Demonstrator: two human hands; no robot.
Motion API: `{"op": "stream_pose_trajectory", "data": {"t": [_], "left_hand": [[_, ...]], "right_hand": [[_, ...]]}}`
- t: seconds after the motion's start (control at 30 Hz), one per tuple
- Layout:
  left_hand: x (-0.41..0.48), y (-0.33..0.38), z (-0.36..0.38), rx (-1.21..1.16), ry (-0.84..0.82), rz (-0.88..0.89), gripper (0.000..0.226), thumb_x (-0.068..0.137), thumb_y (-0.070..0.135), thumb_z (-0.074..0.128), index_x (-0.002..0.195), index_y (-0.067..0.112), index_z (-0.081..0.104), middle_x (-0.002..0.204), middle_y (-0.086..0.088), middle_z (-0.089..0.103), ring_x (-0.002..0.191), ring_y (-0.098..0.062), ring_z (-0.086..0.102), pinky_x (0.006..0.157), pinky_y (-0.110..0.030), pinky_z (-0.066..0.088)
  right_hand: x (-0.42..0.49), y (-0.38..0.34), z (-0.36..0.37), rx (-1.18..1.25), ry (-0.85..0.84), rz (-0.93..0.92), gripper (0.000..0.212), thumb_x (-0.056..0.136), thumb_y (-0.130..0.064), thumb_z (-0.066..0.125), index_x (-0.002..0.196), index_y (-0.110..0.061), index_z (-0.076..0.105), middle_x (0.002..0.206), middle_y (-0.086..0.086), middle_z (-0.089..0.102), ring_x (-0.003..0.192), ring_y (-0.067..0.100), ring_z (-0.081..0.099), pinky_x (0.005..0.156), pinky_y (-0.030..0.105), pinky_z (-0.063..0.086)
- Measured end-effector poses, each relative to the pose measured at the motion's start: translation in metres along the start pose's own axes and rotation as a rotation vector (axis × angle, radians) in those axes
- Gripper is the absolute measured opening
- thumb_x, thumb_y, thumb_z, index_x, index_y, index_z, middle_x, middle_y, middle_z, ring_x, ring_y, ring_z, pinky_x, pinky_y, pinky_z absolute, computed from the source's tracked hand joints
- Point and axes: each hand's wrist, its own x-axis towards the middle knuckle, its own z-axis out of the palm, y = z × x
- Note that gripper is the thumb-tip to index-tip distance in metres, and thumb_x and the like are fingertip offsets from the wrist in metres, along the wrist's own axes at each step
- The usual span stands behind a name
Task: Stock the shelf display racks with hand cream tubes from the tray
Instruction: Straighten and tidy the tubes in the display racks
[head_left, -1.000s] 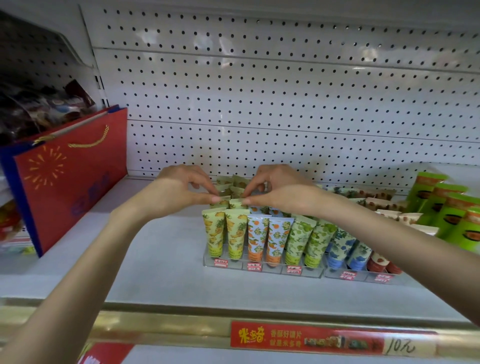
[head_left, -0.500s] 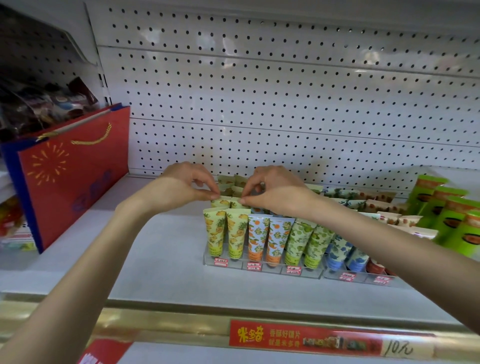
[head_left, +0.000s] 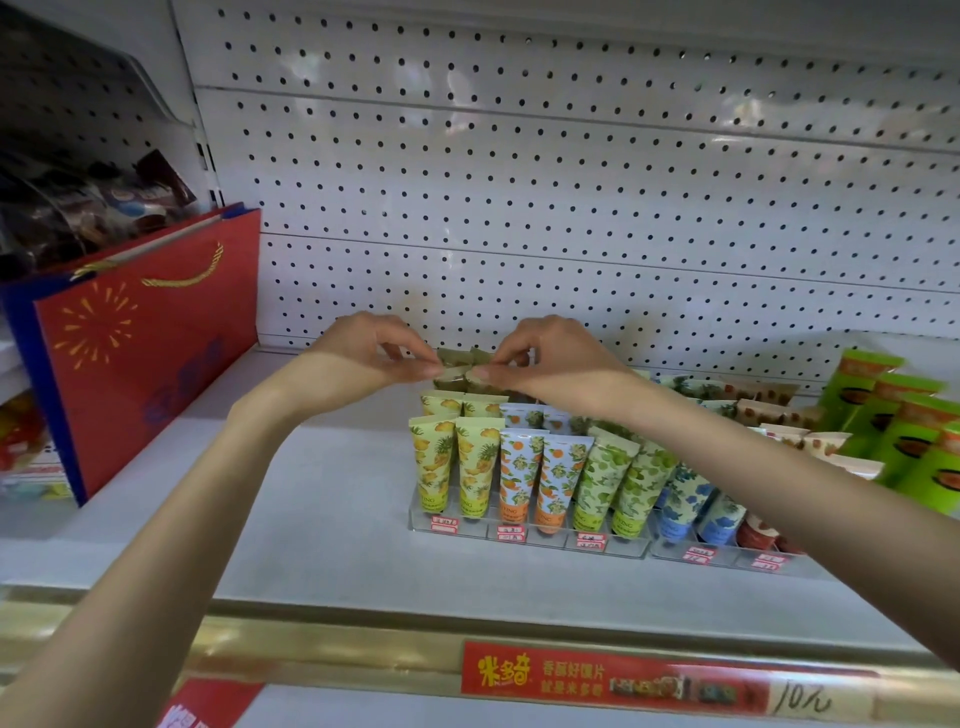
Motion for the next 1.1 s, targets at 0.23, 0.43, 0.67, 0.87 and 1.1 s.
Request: {"op": "stream_pose_trajectory", "data": {"t": [0.23,0.43,0.67,0.87,1.1], "left_hand": [[0.014,-0.002,0.001,0.031,-0.018,-0.027,0.010,0.076,0.033,0.072,0.085,0.028,0.073,0.095,0.010,0.064,0.090,-0.010,0.054,0.076,-0.020,0.041],[0.019,-0.007,0.001,0.089,-0.091,-0.043,0.006,0.077,0.029,0.073,0.081,0.032,0.071,0.094,0.011,0.062,0.094,-0.013,0.055,0.085,-0.030,0.042],[0.023,-0.010,0.000,0.106,-0.113,-0.029,0.004,0.079,0.024,0.071,0.081,0.028,0.071,0.093,0.011,0.061,0.094,-0.014,0.054,0.079,-0.022,0.040],[0.025,-0.013,0.000,0.115,-0.130,-0.024,0.008,0.080,0.024,0.070,0.079,0.032,0.069,0.091,0.015,0.061,0.094,-0.013,0.055,0.079,-0.024,0.041],[0.027,-0.016,-0.002,0.097,-0.139,-0.005,0.009,0.079,0.024,0.071,0.078,0.033,0.070,0.092,0.012,0.062,0.091,-0.017,0.056,0.085,-0.030,0.043]], "right_hand": [[0.010,0.008,-0.003,0.009,-0.007,-0.007,0.009,0.083,-0.032,0.068,0.082,-0.023,0.070,0.082,-0.008,0.058,0.077,0.009,0.053,0.070,0.023,0.042],[0.008,0.010,0.003,0.018,-0.016,-0.006,0.008,0.081,-0.030,0.071,0.084,-0.022,0.072,0.083,-0.007,0.061,0.082,0.012,0.057,0.075,0.028,0.047],[0.008,0.012,0.002,0.037,0.001,-0.005,0.006,0.082,-0.028,0.070,0.083,-0.022,0.073,0.075,-0.014,0.056,0.070,0.001,0.050,0.073,0.026,0.045],[0.008,0.012,0.003,0.037,0.007,-0.015,0.007,0.082,-0.026,0.070,0.085,-0.020,0.073,0.077,-0.011,0.055,0.071,0.004,0.049,0.072,0.027,0.045],[0.010,0.013,0.003,0.026,0.002,-0.034,0.010,0.082,-0.027,0.070,0.086,-0.019,0.073,0.077,-0.012,0.054,0.068,0.002,0.047,0.064,0.019,0.040]]}}
